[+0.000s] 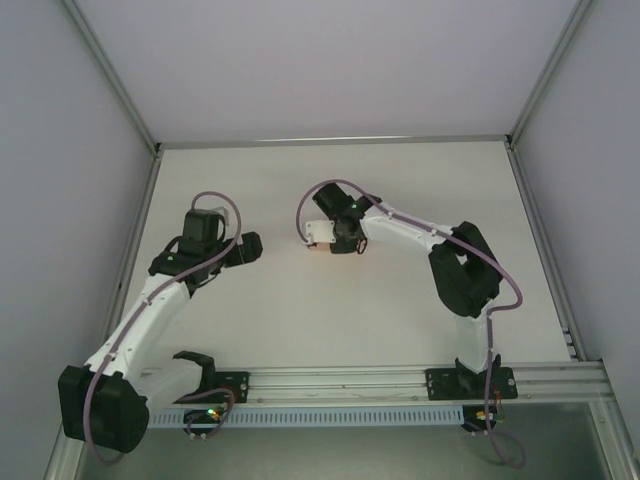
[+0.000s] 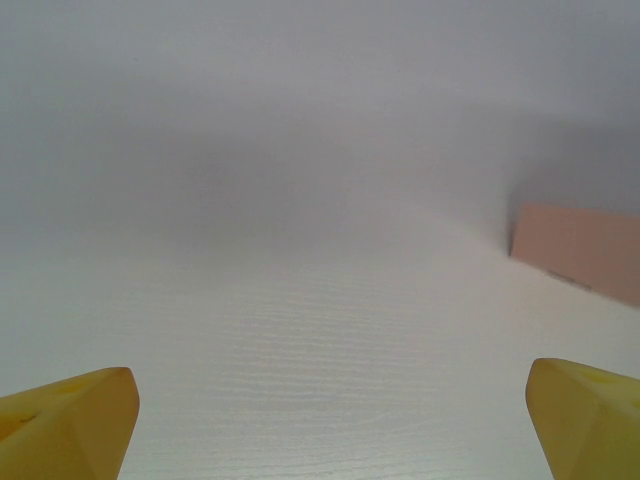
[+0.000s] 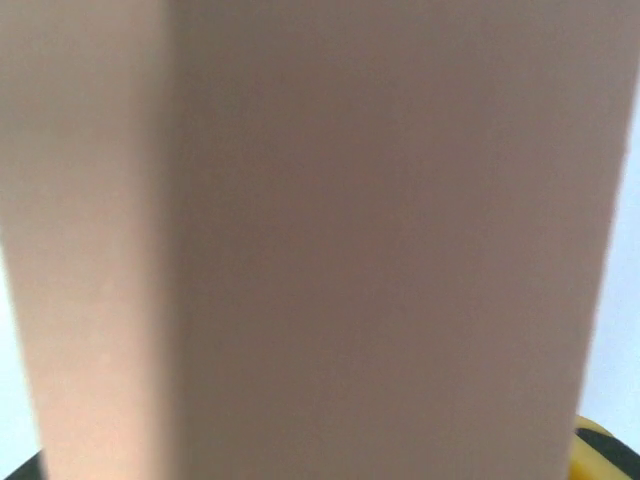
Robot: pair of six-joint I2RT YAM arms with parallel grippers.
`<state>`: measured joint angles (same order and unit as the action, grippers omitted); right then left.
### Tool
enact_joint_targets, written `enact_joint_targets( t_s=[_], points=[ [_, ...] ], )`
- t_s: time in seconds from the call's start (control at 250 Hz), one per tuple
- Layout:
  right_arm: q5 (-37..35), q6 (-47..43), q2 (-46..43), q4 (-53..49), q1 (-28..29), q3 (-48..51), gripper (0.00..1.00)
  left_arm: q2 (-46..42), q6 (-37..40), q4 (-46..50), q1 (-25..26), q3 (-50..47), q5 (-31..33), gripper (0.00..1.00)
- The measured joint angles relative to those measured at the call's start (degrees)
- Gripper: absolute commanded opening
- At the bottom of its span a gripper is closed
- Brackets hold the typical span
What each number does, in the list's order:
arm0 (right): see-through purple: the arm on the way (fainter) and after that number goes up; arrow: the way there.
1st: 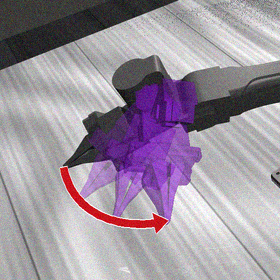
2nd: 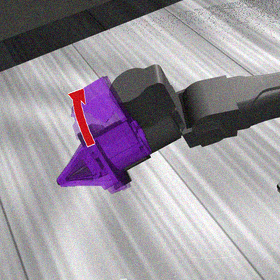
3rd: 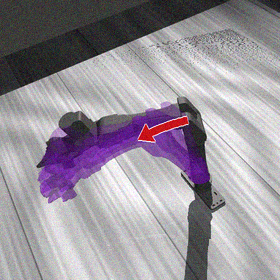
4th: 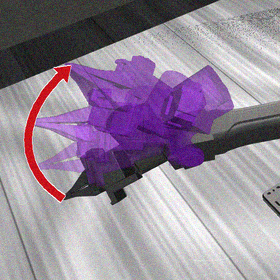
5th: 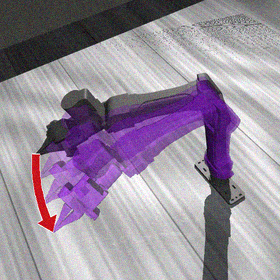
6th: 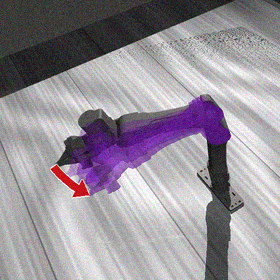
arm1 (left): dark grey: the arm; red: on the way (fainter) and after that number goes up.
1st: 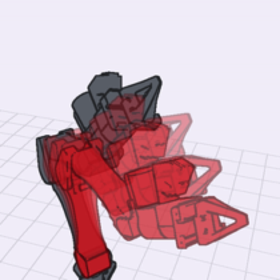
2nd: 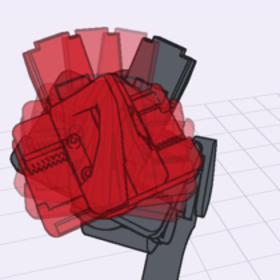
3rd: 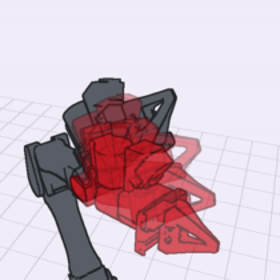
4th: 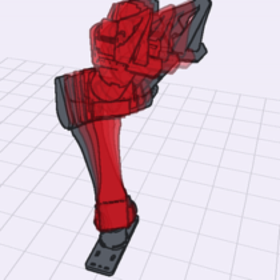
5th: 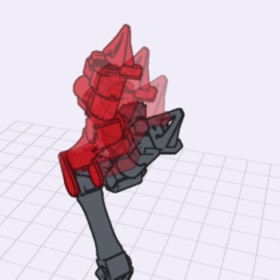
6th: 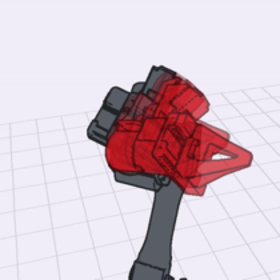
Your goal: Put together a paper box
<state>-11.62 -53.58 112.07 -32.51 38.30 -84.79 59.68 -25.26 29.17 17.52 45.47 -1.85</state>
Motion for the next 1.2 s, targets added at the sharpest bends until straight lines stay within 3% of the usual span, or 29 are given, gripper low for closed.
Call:
enact_joint_targets(
  t_s=[0.164,0.371,0.675,1.002,1.202],
  points=[
    [-9.4,1.3,-1.2,14.3,0.1,7.8,0.37,-0.3,0.0,0.0,0.0,-0.2,0.0,1.0],
    [-13.7,2.9,-1.1,22.2,1.4,12.4,0.53,-0.3,0.0,0.0,0.0,-0.2,-0.1,1.0],
    [-9.7,5.8,-1.3,17.4,3.2,13.9,1.0,-1.0,-0.2,-0.1,0.0,-0.8,-0.5,1.0],
    [5.0,8.6,-6.4,4.1,3.2,13.2,1.0,-1.0,-0.2,-0.1,0.0,-0.8,-1.1,1.0],
    [11.1,17.2,-16.9,6.8,-0.7,15.2,0.99,0.4,-0.2,-0.5,0.0,-0.7,-0.9,1.0]
  ],
)
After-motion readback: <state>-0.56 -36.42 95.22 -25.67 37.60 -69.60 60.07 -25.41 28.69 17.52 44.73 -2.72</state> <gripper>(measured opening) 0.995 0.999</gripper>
